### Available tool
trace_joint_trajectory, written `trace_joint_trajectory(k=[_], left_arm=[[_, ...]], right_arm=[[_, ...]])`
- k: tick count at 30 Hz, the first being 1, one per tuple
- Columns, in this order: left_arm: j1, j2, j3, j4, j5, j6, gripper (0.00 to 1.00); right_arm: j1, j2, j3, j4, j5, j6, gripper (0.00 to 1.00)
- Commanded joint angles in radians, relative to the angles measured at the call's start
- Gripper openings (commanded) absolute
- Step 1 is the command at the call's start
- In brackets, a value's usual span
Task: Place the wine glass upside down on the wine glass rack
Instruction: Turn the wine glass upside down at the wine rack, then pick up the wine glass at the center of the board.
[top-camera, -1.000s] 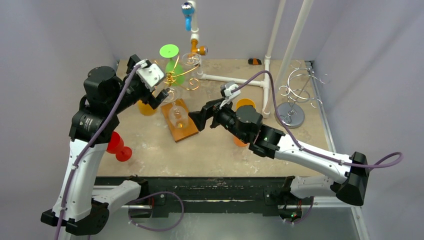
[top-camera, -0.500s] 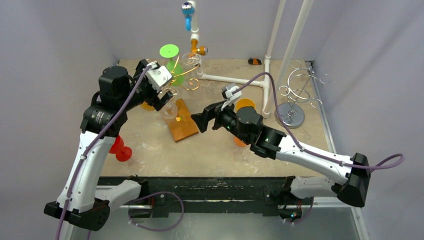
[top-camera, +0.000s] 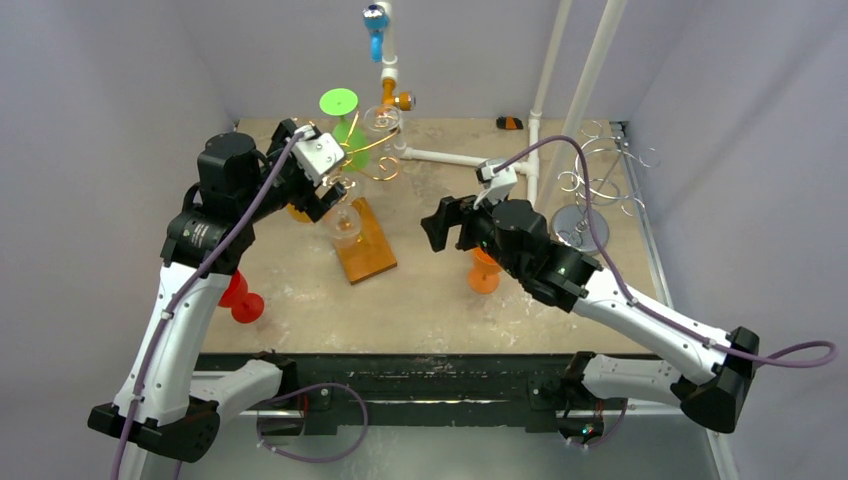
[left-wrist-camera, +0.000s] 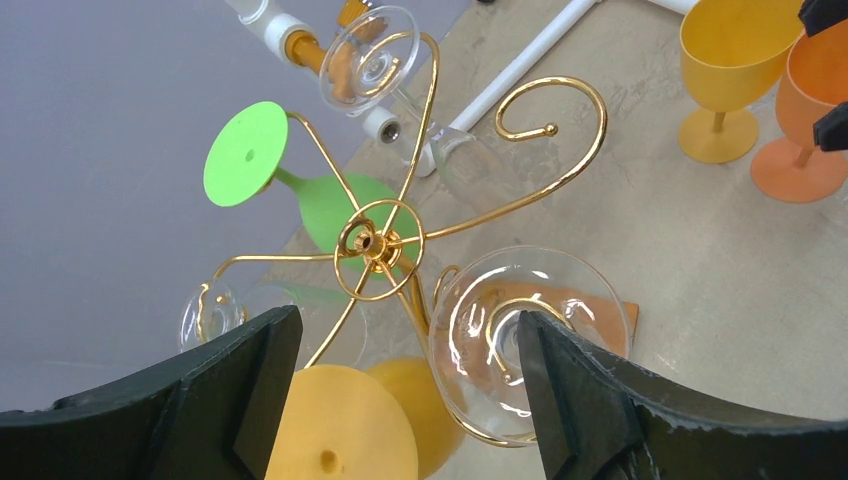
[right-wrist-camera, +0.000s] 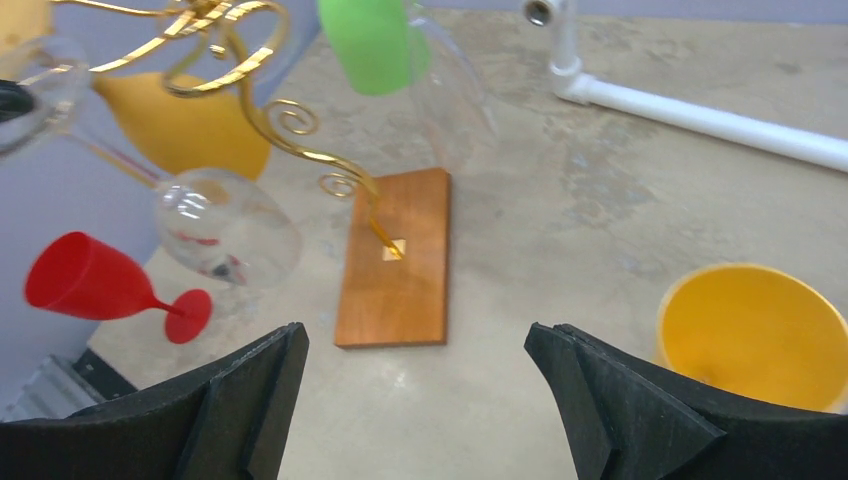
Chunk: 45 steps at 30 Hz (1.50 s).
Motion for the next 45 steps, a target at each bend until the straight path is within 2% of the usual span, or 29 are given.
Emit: trace_joint_trajectory(k=[1, 6, 11, 19, 24, 31, 33, 37, 41, 45], left_arm=[[-0.003, -0.015, 0.005, 0.003, 0.018, -0.008, 0.85], [-0.003, -0.009, 0.020, 0.000, 0.037, -0.018, 0.85], [-0.003, -0.005, 0.032, -0.006, 0.049, -0.024, 0.85], [-0.003, 0.013, 0.111, -0.010, 0.054, -0.084, 0.88], [-0.003, 0.033, 0.193, -0.021, 0.034, -0.175, 1.00], [-0.003, 0.051, 0.273, -0.063, 0.004, -0.253, 1.00], [-0.003, 0.050, 0.273, -0.067, 0.003, -0.258, 1.00], [-0.003, 0.049, 0.273, -0.074, 0.004, -0.265, 1.00], [-0.003, 0.052, 0.272, -0.086, 0.032, -0.271, 0.98], [-0.003, 0.060, 0.284, -0.104, 0.068, -0.296, 1.00]], right_arm=[[-0.028, -0.077, 0.028, -0.186, 0.073, 0.049, 0.99], [-0.031, -0.087, 0.028, -0.303, 0.114, 0.067, 0.99], [-0.048, -0.063, 0.015, -0.345, 0.104, 0.074, 0.99], [-0.055, -0.037, -0.044, -0.352, 0.077, 0.101, 0.88], [-0.057, -0.007, -0.073, -0.340, 0.045, 0.102, 0.83], [-0.056, 0.044, -0.086, -0.335, 0.043, 0.100, 0.74], [-0.056, 0.057, -0.094, -0.331, 0.047, 0.097, 0.68], [-0.056, 0.084, -0.106, -0.329, 0.054, 0.087, 0.49], [-0.055, 0.078, -0.092, -0.343, 0.039, 0.077, 0.20], [-0.055, 0.010, -0.023, -0.354, -0.054, 0.066, 0.05]])
